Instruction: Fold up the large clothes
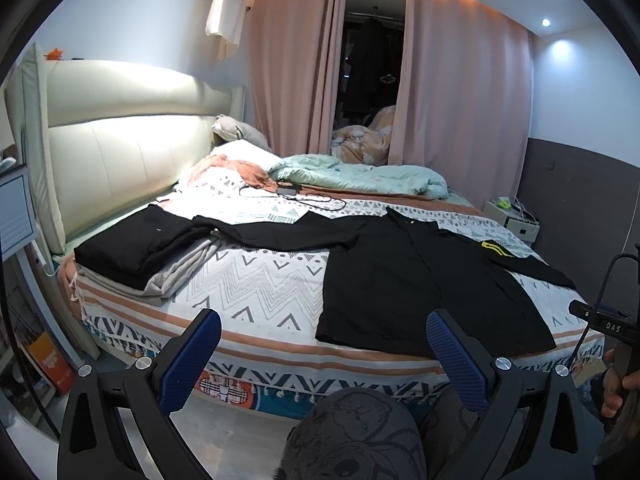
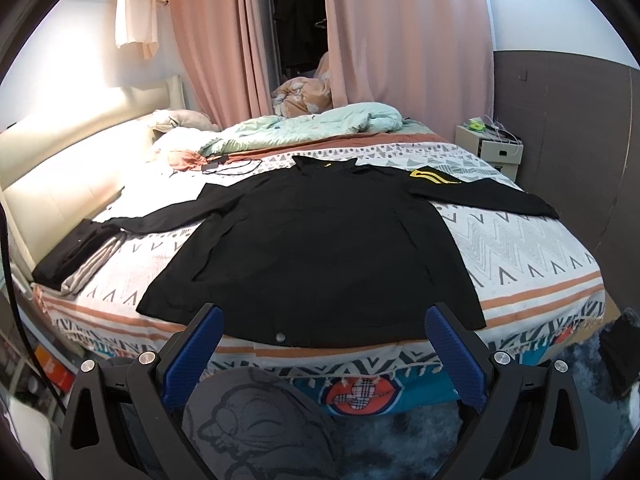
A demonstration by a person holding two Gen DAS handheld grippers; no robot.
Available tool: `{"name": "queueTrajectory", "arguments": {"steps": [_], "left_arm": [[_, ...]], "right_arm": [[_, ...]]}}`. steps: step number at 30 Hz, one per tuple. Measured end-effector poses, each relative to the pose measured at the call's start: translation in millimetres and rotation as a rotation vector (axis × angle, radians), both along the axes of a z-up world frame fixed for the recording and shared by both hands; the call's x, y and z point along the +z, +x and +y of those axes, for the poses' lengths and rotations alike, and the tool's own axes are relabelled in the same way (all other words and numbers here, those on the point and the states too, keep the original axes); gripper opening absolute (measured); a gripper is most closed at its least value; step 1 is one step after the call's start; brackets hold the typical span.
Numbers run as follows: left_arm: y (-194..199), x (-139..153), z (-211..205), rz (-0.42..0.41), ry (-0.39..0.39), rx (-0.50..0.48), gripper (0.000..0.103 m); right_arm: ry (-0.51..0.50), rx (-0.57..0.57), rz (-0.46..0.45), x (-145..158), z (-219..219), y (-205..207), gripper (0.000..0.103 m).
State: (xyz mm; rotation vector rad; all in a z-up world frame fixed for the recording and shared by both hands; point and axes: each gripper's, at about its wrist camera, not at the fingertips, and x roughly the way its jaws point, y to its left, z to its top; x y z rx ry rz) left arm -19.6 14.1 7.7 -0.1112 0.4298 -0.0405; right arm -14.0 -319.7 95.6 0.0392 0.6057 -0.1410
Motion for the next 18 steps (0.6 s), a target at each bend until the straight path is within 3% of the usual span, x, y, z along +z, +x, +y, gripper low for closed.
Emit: {"name": "queueTrajectory", "arguments": {"steps": [12,18], "left_arm": [[62.2,-3.7,12.0,0.034,-0.013,0.036,0.103],[115.7,-14.3,28.5,0.109,-0.061,0.064,0.103]], "right_arm": [[0.011,0.018,0.033,-8.7,2.4,78.0,0.101],[0.036,0.025,0.075,-19.4,2.0,134.6,0.101]]}}
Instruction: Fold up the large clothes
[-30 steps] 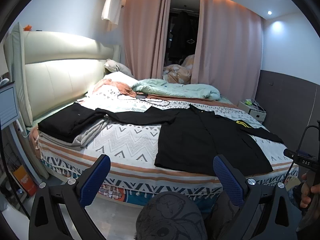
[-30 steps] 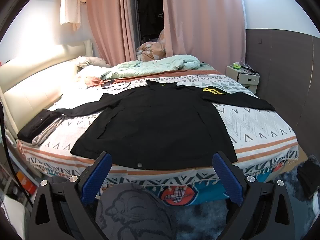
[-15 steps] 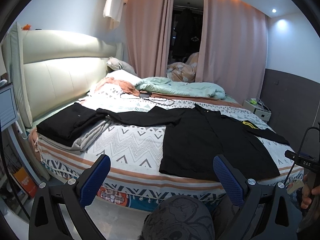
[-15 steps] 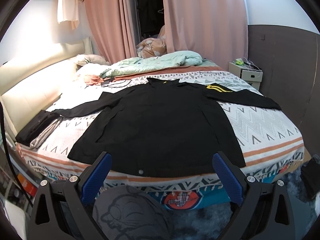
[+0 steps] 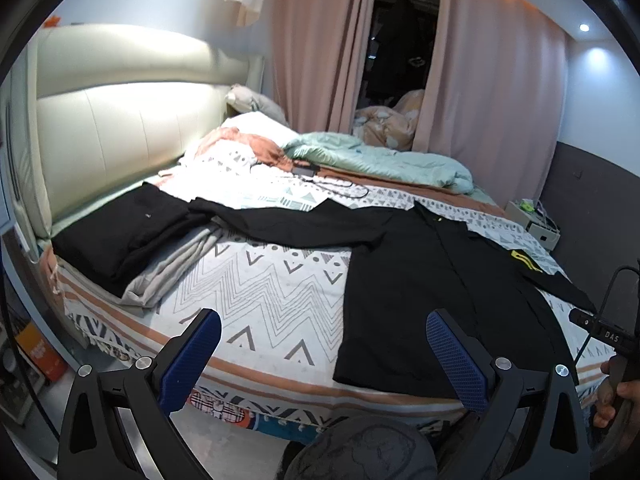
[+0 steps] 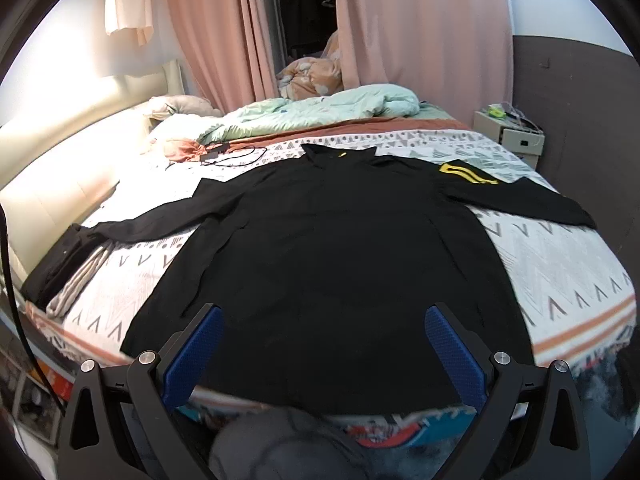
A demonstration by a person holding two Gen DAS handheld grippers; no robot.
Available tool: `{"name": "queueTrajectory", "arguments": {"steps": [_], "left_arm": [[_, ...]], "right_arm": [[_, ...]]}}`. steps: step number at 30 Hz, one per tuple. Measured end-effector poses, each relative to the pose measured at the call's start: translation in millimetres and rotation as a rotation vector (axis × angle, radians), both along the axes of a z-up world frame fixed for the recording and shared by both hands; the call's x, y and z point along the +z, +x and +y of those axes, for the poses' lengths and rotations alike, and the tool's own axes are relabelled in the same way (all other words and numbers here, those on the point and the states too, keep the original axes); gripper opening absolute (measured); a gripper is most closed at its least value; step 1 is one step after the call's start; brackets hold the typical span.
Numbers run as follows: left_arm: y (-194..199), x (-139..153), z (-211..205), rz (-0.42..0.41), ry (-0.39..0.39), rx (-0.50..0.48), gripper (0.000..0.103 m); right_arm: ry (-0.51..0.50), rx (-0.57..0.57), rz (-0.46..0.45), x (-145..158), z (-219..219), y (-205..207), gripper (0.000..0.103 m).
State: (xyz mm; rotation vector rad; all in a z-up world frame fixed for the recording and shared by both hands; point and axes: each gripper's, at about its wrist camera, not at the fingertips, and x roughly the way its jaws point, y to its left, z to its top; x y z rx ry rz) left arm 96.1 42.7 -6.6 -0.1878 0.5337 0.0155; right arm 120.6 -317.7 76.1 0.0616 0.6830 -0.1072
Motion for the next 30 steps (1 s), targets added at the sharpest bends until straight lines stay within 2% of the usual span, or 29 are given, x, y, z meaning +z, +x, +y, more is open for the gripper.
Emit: {"name": "queueTrajectory", "arguments": {"steps": [7,22,26,30], "left_arm": [[60.5,-5.3,18.1,0.053,-0.012,0.042,0.103],[183.8,-8.3,95.8,0.124,-0.051,0.168,0.103],[215.2,-7.7,110.5,0.129,-0.032,0.213,0.103],[244.3,-14.1,120.7,0.153,-0.004,0.249,0.103]], "right_arm": [[0.039,0.012,0.011,-4.6,2.7,67.8,0.101],[0.146,0.070,0.010,-22.7,32.8,203.4,0.101],[0.198,0.037,0.001,-36.1,38.4,234.6,0.101],[0.204,-0.012,0.033,-48.5,43.6,266.1,0.101]]}}
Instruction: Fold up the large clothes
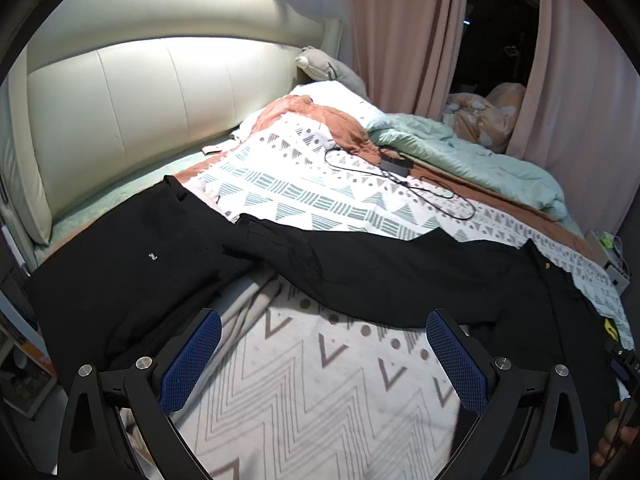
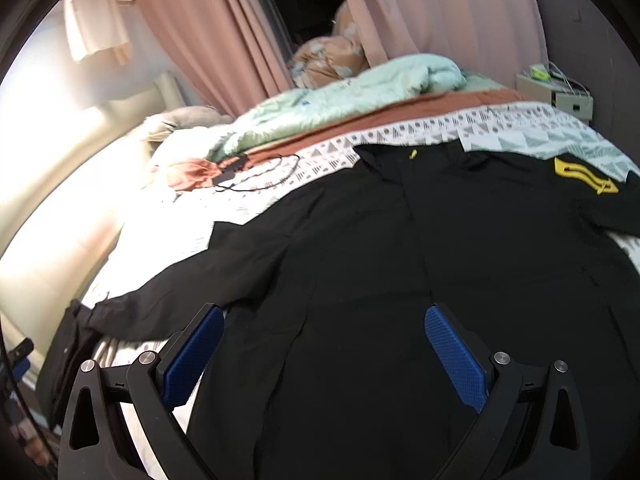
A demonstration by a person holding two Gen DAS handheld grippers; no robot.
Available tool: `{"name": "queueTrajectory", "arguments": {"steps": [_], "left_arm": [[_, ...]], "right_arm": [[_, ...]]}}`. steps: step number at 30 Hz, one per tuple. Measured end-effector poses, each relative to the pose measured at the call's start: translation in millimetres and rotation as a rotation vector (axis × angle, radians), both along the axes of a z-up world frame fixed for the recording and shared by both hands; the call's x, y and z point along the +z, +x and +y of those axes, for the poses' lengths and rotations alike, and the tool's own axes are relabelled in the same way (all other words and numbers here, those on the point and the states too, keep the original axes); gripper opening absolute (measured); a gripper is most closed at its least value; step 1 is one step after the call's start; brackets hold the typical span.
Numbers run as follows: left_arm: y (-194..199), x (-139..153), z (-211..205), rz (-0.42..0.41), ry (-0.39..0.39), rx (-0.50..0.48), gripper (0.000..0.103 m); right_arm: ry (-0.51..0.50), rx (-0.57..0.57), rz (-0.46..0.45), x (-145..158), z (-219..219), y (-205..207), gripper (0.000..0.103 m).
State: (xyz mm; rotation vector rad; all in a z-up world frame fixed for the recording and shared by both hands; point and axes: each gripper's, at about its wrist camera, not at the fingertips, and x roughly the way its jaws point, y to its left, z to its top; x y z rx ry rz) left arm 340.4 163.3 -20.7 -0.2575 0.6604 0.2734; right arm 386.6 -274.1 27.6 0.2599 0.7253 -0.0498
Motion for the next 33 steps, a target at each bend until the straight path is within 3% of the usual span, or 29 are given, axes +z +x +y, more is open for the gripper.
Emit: {"name": "queueTrajectory", "arguments": {"steps": [8,12,17,23,25,26,28,30,33], "left_arm": [[47.2,-24.9,21.3,0.061,0.022,0.057,0.103],[69.2,-43.5,32.9,0.107,-0.034,0.044,0.103],[97.4,-67.8,41.8,0.161,-0.059,0.052,0.103],[129.1,-97.2,50.7,0.207,-0.109,0.071,0.099],[139.0,-105.0,51.9,0.224,-0.098,0.084,0.080],[142.7,-108.7,53.0,0.238,-0.092,0.094,0.070],[150.1,-116.1,56.3,0.263,-0.116,0.100,0.023],[151.6,-116.9,59.0,0.262,-0.135,0.107,0.007],[148.3,-104.0,57.7,0.216,-0.118,0.107,0.002]], "right_arm": [[-0.056,-0.028,0.013,-6.9,24.3,54.5,0.101],[-0.015,0.035,0.014,-21.4,28.9,65.3,0.101],[0.077,0.066,0.084,-46.3,24.1,70.5,0.101],[0.066,0.055,0.097,-50.5,23.1,75.3,0.101],[0.086,0.062,0.107,-54.3,21.9,79.3,0.099],[0.105,0.066,0.113,-57.0,20.9,82.3,0.091],[0.146,0.073,0.122,-61.8,17.7,86.2,0.080],[0.203,0.078,0.118,-67.7,14.4,92.4,0.068],[0.245,0.089,0.119,-73.7,14.6,102.7,0.047]]}}
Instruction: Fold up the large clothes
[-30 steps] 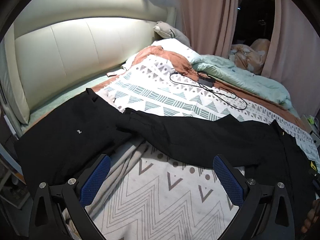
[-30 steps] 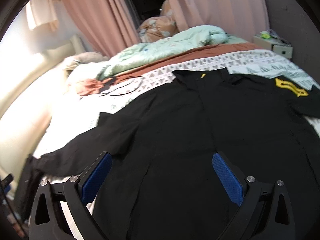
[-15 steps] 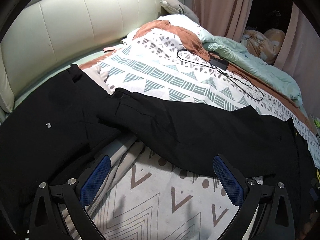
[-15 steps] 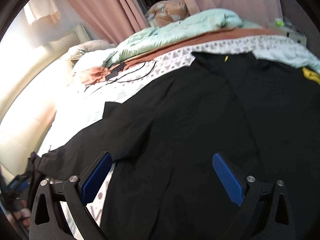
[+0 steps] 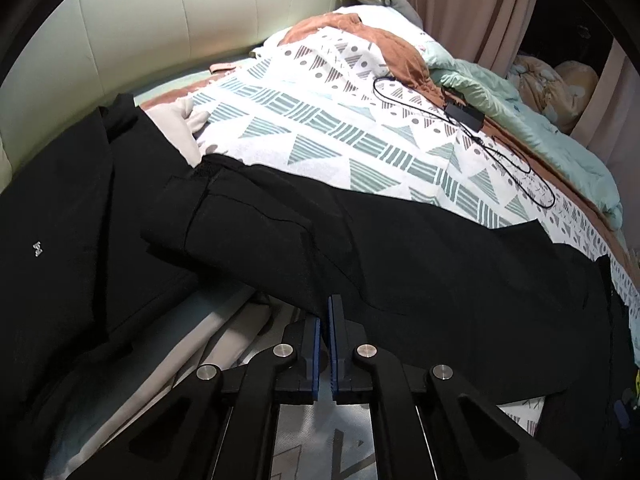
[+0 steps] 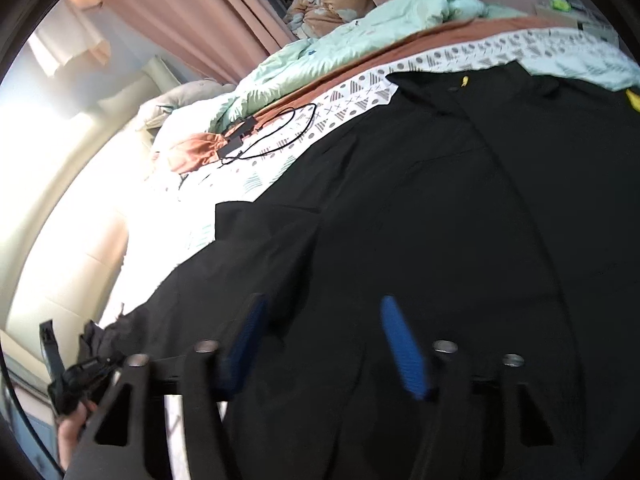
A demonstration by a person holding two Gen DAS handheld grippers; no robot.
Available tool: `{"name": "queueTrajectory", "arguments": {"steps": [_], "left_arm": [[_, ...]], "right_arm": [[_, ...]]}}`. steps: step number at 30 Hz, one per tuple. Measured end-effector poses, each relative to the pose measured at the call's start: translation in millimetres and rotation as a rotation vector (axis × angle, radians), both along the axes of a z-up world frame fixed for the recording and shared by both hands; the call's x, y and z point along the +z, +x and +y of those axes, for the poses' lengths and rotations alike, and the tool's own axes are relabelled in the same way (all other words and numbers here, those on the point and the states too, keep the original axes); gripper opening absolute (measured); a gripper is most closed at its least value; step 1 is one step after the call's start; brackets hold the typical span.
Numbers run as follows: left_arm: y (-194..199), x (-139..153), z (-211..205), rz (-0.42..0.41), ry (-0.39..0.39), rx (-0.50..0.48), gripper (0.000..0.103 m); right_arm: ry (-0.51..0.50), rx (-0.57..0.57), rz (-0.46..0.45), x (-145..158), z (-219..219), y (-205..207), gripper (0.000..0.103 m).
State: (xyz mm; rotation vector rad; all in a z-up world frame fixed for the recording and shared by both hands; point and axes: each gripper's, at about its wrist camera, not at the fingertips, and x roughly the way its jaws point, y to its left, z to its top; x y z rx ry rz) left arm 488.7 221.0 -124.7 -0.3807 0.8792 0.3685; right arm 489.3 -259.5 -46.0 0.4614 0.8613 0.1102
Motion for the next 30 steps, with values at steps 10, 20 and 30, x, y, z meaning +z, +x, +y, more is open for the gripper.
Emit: {"name": "queueTrajectory", "arguments": {"steps": [10,20,30], "left_arm": [[6.6,77.7,-23.1,-0.132,0.067,-0.083,0.000],[23.1,159.0,-82.8,-0.243,0.134,-0.203,0.000],[21.6,216.3,-153.6,-0.304,0.180,-0.332,0.000]], "right_arm": [[0.103,0.005,0.052,-25.9,2.2,55.3,0.034],[0.200,0.055,0.135,-73.4,19.1,81.3,0.011],[0.257,0.104,0.190,-79.7,17.2,80.1,0.010]]}}
